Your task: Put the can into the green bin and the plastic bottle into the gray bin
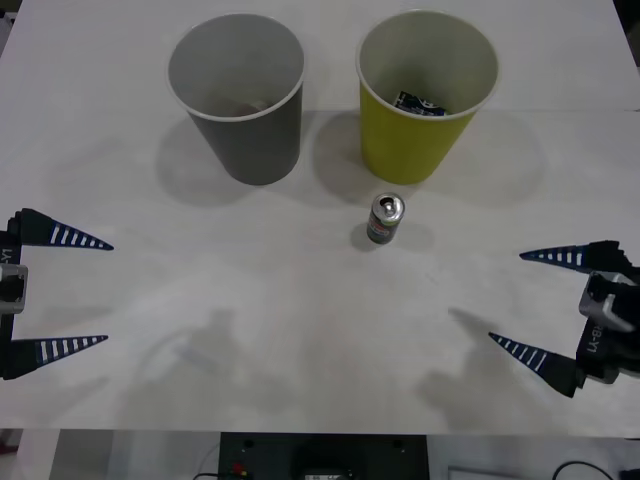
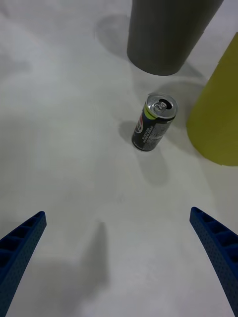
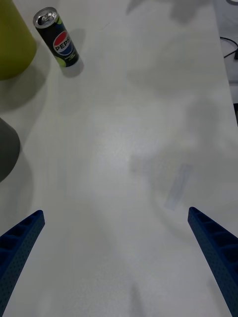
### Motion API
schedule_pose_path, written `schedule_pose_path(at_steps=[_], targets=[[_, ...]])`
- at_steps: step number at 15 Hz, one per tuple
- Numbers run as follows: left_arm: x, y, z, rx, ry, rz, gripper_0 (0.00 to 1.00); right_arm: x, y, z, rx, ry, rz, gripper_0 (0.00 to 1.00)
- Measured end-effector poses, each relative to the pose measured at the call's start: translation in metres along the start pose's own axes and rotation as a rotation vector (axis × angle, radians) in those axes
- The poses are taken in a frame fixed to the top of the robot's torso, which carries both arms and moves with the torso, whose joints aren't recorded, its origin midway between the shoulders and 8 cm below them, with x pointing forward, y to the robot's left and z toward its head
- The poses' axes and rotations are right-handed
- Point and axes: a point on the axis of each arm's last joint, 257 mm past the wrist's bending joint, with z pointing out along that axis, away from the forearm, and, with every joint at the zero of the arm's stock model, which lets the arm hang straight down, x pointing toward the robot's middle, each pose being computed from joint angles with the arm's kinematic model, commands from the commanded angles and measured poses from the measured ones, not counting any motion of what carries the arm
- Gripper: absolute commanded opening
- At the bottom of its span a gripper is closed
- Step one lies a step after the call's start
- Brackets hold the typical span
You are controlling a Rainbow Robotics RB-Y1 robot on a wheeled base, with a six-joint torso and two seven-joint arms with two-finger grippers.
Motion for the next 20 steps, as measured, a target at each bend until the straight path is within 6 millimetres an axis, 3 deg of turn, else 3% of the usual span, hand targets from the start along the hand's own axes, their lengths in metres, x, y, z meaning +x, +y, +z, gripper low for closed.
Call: schedule_pose_path(at_steps=[12,20], targets=[[0.000,0.000,0.000,0.000,0.000,0.000,1.00,-0.007,0.016,0.035,0.166,-0.069,0.357,1.00],[0.000,0.000,0.000,0.000,0.000,0.000,1.00,-0.009,0.014,0.065,0.281,-0.166,0.568,1.00]])
